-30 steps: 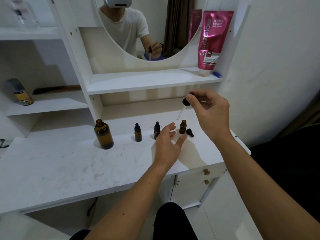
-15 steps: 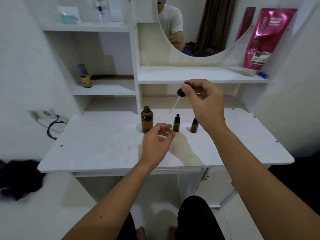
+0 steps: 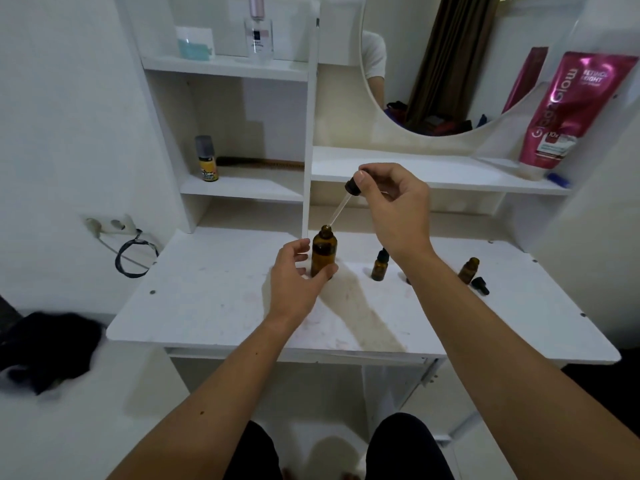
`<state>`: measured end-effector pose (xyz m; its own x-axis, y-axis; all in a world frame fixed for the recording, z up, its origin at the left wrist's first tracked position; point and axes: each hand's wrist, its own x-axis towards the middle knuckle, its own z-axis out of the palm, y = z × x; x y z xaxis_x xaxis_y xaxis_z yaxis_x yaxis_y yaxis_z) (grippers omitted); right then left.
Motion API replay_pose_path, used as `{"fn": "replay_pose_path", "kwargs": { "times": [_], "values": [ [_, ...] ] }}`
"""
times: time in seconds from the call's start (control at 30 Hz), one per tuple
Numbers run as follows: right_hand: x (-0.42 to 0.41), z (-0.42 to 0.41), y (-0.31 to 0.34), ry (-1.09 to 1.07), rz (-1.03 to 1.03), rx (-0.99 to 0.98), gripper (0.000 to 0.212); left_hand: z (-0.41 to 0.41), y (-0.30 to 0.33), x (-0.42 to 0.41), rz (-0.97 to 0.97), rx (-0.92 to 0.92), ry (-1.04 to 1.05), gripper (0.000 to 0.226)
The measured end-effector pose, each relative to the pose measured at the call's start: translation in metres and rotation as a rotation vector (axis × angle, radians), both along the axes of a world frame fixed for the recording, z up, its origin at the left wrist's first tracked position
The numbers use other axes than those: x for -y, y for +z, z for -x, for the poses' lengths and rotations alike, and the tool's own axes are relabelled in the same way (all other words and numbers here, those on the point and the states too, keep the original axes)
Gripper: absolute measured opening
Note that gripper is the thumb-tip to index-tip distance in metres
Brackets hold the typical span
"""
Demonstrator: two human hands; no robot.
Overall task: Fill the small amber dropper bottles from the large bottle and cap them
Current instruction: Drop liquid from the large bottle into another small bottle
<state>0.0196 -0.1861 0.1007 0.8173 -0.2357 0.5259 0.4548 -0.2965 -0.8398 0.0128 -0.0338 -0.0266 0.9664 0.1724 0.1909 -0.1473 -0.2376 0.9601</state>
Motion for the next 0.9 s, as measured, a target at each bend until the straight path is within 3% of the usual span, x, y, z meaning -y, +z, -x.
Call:
{"fn": "replay_pose_path", "kwargs": {
  "times": [0.13, 0.53, 0.9],
  "values": [
    [-0.004, -0.006, -0.008, 0.008, 0.097, -0.019, 0.016, -0.003, -0.001, -0.001, 0.006, 0.014, -0.02, 0.046],
    [-0.018, -0.014, -0.046, 0.095, 0.292, -0.203, 0.014, -0.006, -0.006, -0.002, -0.01, 0.047, -0.006, 0.047],
    [-0.012, -0.008, -0.048, 0.06, 0.261, -0.182, 0.025, -0.003, -0.006, -0.001, -0.02, 0.035, 0.032, 0.054]
  ]
}}
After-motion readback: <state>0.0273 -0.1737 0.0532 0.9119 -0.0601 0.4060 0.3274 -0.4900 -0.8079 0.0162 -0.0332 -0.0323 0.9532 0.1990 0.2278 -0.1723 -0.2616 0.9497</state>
